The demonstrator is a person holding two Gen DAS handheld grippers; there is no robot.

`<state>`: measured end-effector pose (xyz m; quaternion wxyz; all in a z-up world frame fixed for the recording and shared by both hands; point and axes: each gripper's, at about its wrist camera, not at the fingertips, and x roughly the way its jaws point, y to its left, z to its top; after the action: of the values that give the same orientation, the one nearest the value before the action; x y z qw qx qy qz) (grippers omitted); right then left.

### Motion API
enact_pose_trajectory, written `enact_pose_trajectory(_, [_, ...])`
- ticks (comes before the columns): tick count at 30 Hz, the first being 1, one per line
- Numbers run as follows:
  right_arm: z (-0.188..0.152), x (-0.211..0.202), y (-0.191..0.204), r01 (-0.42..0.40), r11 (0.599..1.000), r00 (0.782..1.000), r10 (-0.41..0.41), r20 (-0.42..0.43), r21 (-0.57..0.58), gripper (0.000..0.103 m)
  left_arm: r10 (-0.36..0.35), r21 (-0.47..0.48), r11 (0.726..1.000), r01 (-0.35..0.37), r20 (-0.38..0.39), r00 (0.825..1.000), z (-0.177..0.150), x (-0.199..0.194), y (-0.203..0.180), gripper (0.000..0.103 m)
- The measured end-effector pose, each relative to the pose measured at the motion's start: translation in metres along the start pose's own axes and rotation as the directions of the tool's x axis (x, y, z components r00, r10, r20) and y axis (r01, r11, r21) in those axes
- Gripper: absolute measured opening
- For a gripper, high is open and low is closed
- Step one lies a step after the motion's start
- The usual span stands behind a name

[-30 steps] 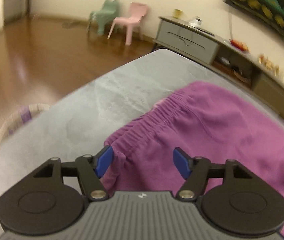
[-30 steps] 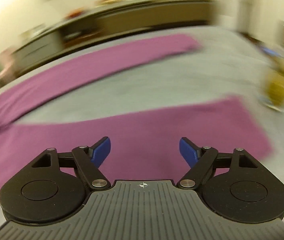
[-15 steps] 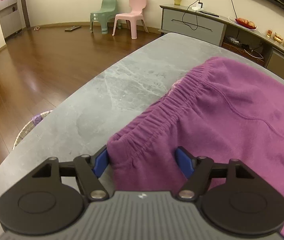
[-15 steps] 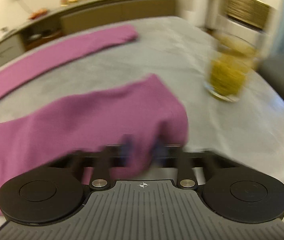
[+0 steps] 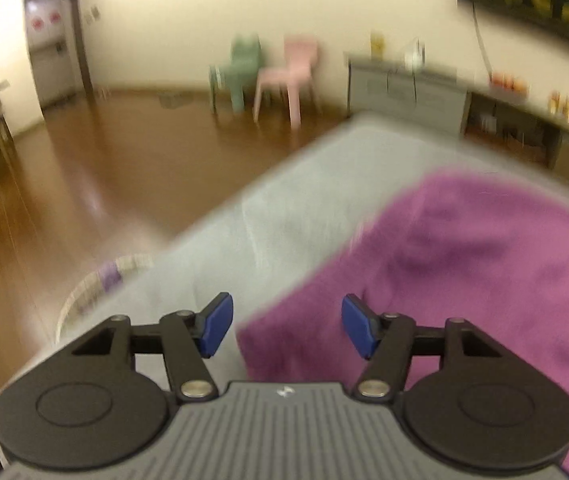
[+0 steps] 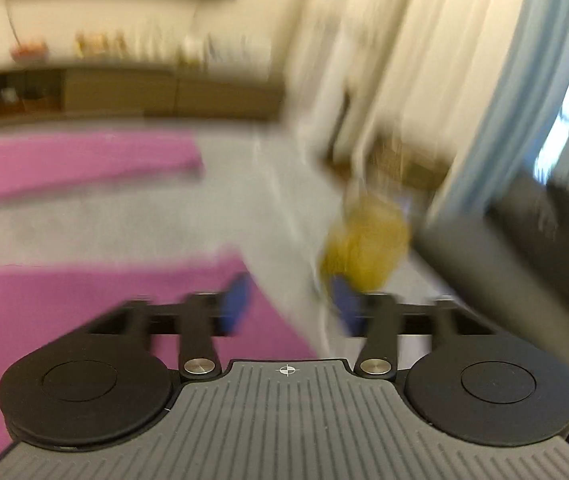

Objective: Fold clothes

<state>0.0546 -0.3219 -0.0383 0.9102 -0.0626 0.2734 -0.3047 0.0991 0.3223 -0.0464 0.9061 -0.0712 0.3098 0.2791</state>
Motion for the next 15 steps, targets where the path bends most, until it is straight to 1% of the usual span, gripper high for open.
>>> enact_pose_trajectory(1, [0.001, -0.009, 0.009, -0.035, 0.999, 0.999, 0.035, 0.034, -0.025, 0.057, -0.039, 0.009, 0.999, 0.039, -0.008, 0.999, 0.000, 0.001, -0.004, 0.061])
enact_pose_trajectory(2, [-0.001, -0.011, 0.021, -0.093, 0.994, 0.995, 0.094, 0.022, -0.053, 0.057, -0.084, 0.020, 0.996, 0.085, -0.026, 0.996, -0.001, 0.003, -0.009, 0.061])
enact_pose_trajectory(3, [-0.003, -0.009, 0.032, -0.164, 0.984, 0.986, 0.164, -0.014, -0.070, 0.052, -0.129, 0.030, 0.991, 0.131, -0.045, 0.991, -0.002, 0.006, -0.014, 0.061])
enact_pose_trajectory(4, [-0.005, -0.006, 0.042, -0.231, 0.970, 0.972, 0.227, -0.054, -0.079, 0.049, -0.174, 0.039, 0.984, 0.176, -0.064, 0.983, -0.003, 0.009, -0.019, 0.061])
enact_pose_trajectory(5, [-0.007, 0.000, 0.048, -0.285, 0.956, 0.956, 0.277, -0.100, -0.067, 0.045, -0.203, 0.052, 0.976, 0.209, -0.101, 0.974, -0.007, 0.015, -0.024, 0.061])
enact_pose_trajectory(6, [-0.009, 0.006, 0.055, -0.337, 0.940, 0.934, 0.326, -0.146, -0.053, 0.042, -0.229, 0.065, 0.969, 0.240, -0.143, 0.963, -0.011, 0.022, -0.028, 0.061])
enact_pose_trajectory(8, [-0.014, 0.017, 0.067, -0.427, 0.904, 0.882, 0.412, -0.230, -0.020, 0.042, -0.201, 0.116, 0.967, 0.228, -0.209, 0.957, -0.020, 0.033, -0.034, 0.059])
enact_pose_trajectory(9, [-0.016, 0.022, 0.067, -0.440, 0.898, 0.868, 0.425, -0.257, -0.004, 0.045, -0.192, 0.148, 0.963, 0.224, -0.205, 0.960, -0.024, 0.033, -0.035, 0.060])
enact_pose_trajectory(10, [-0.016, 0.025, 0.062, -0.448, 0.894, 0.859, 0.437, -0.268, 0.021, 0.045, -0.190, 0.168, 0.959, 0.226, -0.208, 0.960, -0.026, 0.031, -0.035, 0.061])
enact_pose_trajectory(11, [-0.016, 0.028, 0.057, -0.455, 0.890, 0.850, 0.446, -0.281, 0.037, 0.046, -0.190, 0.164, 0.960, 0.228, -0.221, 0.957, -0.027, 0.028, -0.032, 0.061])
enact_pose_trajectory(15, [-0.023, 0.016, 0.043, -0.470, 0.882, 0.828, 0.446, -0.341, 0.013, 0.046, -0.170, 0.152, 0.965, 0.214, -0.258, 0.951, -0.032, 0.015, -0.025, 0.061])
